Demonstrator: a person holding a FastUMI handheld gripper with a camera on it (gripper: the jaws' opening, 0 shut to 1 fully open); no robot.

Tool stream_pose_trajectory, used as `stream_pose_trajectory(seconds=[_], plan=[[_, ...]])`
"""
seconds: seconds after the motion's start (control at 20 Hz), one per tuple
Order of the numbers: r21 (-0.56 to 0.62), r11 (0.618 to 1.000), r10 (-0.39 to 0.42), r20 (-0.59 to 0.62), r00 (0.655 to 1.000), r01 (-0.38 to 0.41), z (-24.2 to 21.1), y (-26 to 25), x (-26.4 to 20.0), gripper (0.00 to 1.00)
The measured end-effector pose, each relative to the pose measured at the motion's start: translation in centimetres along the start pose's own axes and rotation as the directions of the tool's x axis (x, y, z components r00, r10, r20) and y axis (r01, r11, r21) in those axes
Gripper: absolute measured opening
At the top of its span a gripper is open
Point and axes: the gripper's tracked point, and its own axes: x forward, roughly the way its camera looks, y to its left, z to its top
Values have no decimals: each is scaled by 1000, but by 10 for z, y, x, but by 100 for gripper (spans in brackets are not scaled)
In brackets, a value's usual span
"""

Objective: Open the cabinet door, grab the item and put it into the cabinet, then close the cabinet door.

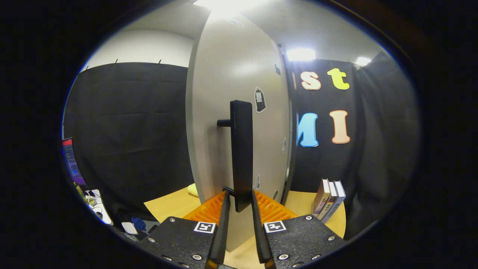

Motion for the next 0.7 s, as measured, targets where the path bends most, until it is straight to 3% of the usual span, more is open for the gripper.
stream_pose_trajectory(seconds=[0.25, 0.4, 0.7], plan=[[10, 994, -112, 19, 994, 111, 1, -12, -8, 43], [-41, 978, -200, 59, 978, 203, 6, -27, -14, 63], [-15, 921, -386, 100, 917, 390, 5, -49, -38, 81]])
